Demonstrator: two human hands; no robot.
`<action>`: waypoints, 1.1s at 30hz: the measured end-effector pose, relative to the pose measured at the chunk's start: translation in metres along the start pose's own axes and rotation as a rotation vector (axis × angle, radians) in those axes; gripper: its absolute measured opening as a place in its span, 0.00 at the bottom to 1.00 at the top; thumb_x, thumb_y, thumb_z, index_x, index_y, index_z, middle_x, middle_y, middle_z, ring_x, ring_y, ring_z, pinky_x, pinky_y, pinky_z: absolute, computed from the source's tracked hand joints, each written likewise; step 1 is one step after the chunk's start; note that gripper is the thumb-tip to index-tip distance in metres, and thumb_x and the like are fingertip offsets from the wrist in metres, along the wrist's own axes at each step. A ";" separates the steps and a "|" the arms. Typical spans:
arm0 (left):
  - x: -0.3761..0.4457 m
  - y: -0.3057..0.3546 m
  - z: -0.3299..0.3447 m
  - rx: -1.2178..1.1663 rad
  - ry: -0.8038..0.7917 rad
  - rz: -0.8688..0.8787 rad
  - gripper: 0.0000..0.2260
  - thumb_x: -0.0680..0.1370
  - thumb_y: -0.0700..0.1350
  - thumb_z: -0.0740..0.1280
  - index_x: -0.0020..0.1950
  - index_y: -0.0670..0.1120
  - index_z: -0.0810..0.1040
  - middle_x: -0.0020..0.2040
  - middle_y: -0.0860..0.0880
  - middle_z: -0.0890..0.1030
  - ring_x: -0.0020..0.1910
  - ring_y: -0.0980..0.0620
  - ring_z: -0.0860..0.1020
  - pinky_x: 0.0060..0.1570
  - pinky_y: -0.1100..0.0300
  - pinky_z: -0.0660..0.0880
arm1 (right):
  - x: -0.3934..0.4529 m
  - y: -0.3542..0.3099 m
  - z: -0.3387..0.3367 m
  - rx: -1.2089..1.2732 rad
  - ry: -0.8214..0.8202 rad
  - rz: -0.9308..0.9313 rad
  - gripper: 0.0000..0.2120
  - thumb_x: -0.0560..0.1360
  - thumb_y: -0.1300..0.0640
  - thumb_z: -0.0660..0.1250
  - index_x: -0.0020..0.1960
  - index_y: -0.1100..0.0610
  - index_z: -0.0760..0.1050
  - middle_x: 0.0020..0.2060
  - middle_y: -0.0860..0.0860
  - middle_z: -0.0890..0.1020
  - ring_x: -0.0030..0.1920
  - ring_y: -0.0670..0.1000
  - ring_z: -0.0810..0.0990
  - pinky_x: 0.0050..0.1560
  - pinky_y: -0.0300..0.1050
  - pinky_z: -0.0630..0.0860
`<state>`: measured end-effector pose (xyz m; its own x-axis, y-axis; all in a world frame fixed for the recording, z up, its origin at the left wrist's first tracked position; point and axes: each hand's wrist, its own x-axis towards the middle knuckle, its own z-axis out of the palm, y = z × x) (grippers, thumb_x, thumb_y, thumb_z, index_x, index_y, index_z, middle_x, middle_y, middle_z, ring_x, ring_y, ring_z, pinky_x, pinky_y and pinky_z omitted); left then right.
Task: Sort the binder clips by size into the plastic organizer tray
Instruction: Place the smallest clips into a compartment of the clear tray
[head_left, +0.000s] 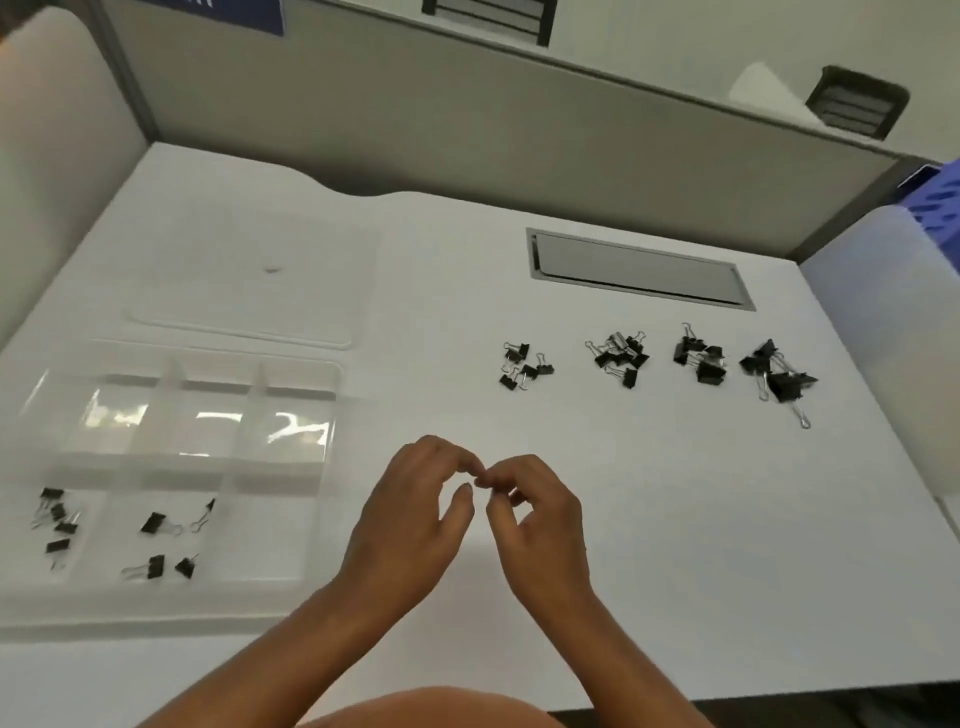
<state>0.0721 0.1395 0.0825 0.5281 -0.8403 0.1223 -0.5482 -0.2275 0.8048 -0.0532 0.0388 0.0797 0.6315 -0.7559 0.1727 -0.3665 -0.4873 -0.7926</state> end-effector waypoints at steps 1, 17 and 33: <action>0.006 0.001 0.014 0.014 -0.017 -0.010 0.10 0.81 0.44 0.67 0.58 0.58 0.78 0.56 0.64 0.77 0.58 0.60 0.75 0.55 0.64 0.75 | 0.002 0.011 -0.008 0.008 0.003 0.021 0.15 0.76 0.70 0.67 0.48 0.50 0.82 0.46 0.39 0.82 0.51 0.47 0.82 0.48 0.38 0.77; 0.158 -0.041 0.162 0.266 0.229 -0.317 0.21 0.83 0.53 0.67 0.75 0.48 0.73 0.63 0.50 0.75 0.60 0.48 0.76 0.63 0.51 0.73 | 0.146 0.170 -0.041 -0.155 -0.206 -0.055 0.20 0.77 0.61 0.65 0.68 0.53 0.76 0.63 0.49 0.75 0.60 0.52 0.75 0.61 0.49 0.77; 0.163 -0.049 0.178 0.293 0.405 -0.312 0.07 0.86 0.46 0.64 0.57 0.49 0.81 0.52 0.54 0.78 0.52 0.51 0.77 0.59 0.50 0.74 | 0.178 0.210 -0.019 -0.158 -0.035 -0.188 0.06 0.79 0.64 0.72 0.54 0.57 0.81 0.50 0.49 0.83 0.53 0.52 0.75 0.54 0.38 0.70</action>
<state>0.0692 -0.0738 -0.0401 0.8675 -0.4697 0.1641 -0.4528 -0.6087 0.6515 -0.0304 -0.2059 -0.0449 0.7212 -0.6309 0.2862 -0.3408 -0.6827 -0.6463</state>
